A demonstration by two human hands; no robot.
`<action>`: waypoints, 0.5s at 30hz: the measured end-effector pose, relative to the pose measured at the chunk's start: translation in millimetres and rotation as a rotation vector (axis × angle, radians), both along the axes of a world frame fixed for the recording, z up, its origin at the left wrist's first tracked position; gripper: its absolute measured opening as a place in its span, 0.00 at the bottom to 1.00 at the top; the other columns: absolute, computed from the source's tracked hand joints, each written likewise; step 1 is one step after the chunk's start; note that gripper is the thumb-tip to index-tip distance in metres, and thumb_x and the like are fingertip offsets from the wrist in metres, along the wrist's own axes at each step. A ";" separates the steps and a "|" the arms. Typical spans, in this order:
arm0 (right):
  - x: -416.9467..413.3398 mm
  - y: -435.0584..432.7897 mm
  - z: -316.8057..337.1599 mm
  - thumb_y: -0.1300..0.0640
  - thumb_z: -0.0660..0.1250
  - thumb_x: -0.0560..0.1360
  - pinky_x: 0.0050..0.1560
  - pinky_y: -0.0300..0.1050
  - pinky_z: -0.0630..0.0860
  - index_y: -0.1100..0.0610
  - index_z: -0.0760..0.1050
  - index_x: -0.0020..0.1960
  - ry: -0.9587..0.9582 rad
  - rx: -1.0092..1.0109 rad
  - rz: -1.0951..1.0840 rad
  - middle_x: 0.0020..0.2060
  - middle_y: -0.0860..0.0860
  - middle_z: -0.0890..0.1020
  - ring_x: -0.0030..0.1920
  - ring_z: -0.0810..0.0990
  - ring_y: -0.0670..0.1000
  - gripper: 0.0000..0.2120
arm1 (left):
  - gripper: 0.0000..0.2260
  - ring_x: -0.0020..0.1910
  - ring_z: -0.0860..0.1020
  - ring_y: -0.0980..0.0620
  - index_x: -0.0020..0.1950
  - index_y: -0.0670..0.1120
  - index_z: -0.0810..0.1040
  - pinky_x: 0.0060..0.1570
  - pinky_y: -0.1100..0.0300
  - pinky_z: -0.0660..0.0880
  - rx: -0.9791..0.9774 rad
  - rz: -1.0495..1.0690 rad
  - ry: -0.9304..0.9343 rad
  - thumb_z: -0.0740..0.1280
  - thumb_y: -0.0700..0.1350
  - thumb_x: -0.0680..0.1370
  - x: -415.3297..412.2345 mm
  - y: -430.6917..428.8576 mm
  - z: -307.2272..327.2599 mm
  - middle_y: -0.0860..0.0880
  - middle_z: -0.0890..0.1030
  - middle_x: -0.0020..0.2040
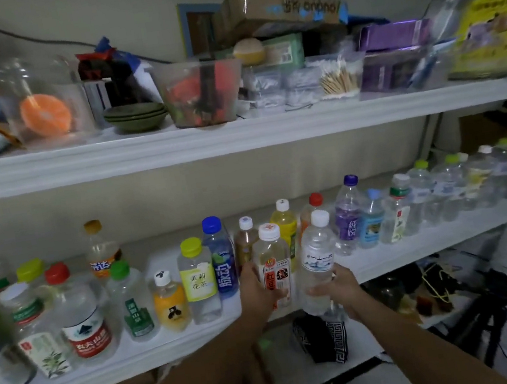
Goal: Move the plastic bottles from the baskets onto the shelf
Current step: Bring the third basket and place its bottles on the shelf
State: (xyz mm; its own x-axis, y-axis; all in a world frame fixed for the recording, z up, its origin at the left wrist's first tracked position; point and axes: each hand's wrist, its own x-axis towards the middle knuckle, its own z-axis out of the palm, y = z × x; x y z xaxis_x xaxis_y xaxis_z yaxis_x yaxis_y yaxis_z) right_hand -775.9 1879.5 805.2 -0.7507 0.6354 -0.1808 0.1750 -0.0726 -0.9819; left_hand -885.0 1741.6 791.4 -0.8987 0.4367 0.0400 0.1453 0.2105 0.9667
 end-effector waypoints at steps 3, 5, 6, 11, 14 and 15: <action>-16.4 18.4 -8.0 0.77 0.75 0.60 0.36 0.37 0.79 0.59 0.78 0.52 0.031 0.057 0.102 0.49 0.57 0.83 0.43 0.81 0.51 0.24 | 0.27 0.50 0.80 0.46 0.52 0.45 0.68 0.48 0.49 0.79 -0.002 0.072 0.031 0.78 0.30 0.62 -4.5 17.2 -3.3 0.45 0.79 0.50; -26.1 26.0 -11.1 0.77 0.75 0.60 0.34 0.34 0.77 0.59 0.77 0.53 0.020 0.044 0.147 0.47 0.54 0.82 0.44 0.80 0.51 0.25 | 0.27 0.50 0.80 0.47 0.51 0.44 0.67 0.49 0.49 0.79 -0.005 0.112 0.047 0.78 0.29 0.61 -5.4 24.1 -8.8 0.46 0.79 0.49; -30.4 28.1 -12.1 0.78 0.74 0.61 0.33 0.33 0.76 0.59 0.76 0.54 0.017 0.030 0.176 0.47 0.53 0.82 0.45 0.80 0.51 0.26 | 0.28 0.50 0.79 0.48 0.52 0.44 0.68 0.49 0.51 0.78 0.000 0.136 0.049 0.78 0.29 0.61 -4.8 26.3 -9.9 0.47 0.79 0.50; -51.2 36.9 -20.4 0.78 0.72 0.63 0.39 0.35 0.76 0.56 0.75 0.54 0.035 0.011 0.228 0.50 0.54 0.80 0.48 0.79 0.52 0.26 | 0.32 0.53 0.78 0.50 0.58 0.46 0.68 0.52 0.57 0.75 0.000 0.172 0.044 0.78 0.29 0.61 -13.5 31.6 -15.6 0.48 0.79 0.53; -62.6 45.1 -27.1 0.74 0.74 0.63 0.48 0.42 0.76 0.55 0.74 0.55 0.017 0.029 0.248 0.51 0.52 0.80 0.53 0.79 0.53 0.26 | 0.33 0.55 0.79 0.49 0.62 0.44 0.69 0.56 0.54 0.75 -0.028 0.153 0.043 0.78 0.30 0.61 -20.8 31.3 -18.0 0.49 0.80 0.54; -65.8 47.8 -29.9 0.73 0.75 0.63 0.51 0.46 0.76 0.56 0.73 0.57 0.003 0.039 0.252 0.53 0.52 0.80 0.54 0.79 0.54 0.27 | 0.33 0.55 0.78 0.50 0.62 0.44 0.69 0.57 0.55 0.75 -0.042 0.145 0.039 0.78 0.30 0.62 -21.9 31.4 -17.9 0.50 0.80 0.53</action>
